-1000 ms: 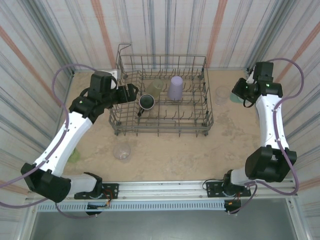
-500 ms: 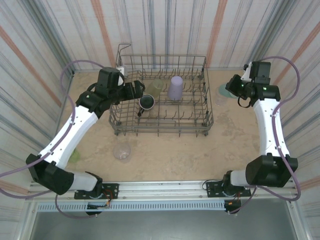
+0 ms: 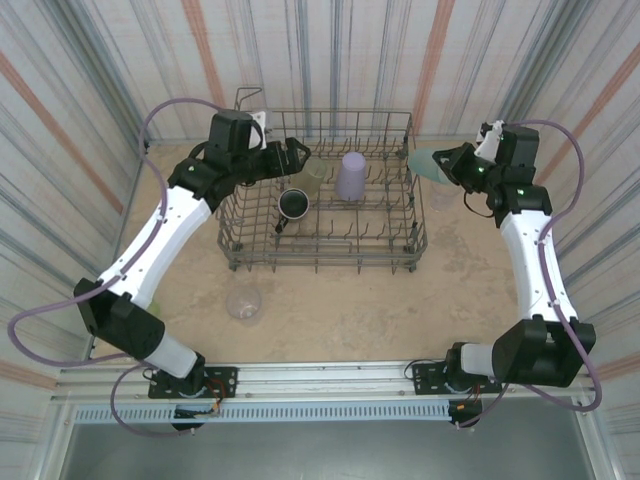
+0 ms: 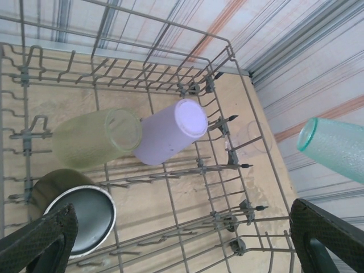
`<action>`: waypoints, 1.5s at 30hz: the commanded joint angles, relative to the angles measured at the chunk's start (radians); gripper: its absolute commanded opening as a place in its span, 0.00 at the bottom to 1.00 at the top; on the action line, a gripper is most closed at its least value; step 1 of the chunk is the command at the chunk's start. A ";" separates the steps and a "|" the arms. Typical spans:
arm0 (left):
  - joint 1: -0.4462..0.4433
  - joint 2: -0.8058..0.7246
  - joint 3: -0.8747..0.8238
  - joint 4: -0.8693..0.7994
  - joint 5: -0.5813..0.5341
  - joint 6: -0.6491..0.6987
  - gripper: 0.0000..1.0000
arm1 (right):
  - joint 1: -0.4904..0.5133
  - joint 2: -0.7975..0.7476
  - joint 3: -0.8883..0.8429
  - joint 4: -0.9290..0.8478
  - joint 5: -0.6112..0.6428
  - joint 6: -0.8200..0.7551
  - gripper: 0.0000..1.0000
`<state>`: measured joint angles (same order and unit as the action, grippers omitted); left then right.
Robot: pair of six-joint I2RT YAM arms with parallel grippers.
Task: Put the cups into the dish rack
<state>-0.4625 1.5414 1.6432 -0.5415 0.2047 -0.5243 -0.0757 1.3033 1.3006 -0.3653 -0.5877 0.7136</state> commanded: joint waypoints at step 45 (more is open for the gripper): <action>-0.019 0.220 0.096 0.344 0.164 -0.501 0.99 | 0.263 0.226 -0.217 1.238 -0.232 0.482 0.00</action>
<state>-0.4736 1.7607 1.7676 -0.2630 0.3454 -0.9581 0.1730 1.5219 1.0859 0.7921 -0.8127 1.1786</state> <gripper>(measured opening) 0.987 0.064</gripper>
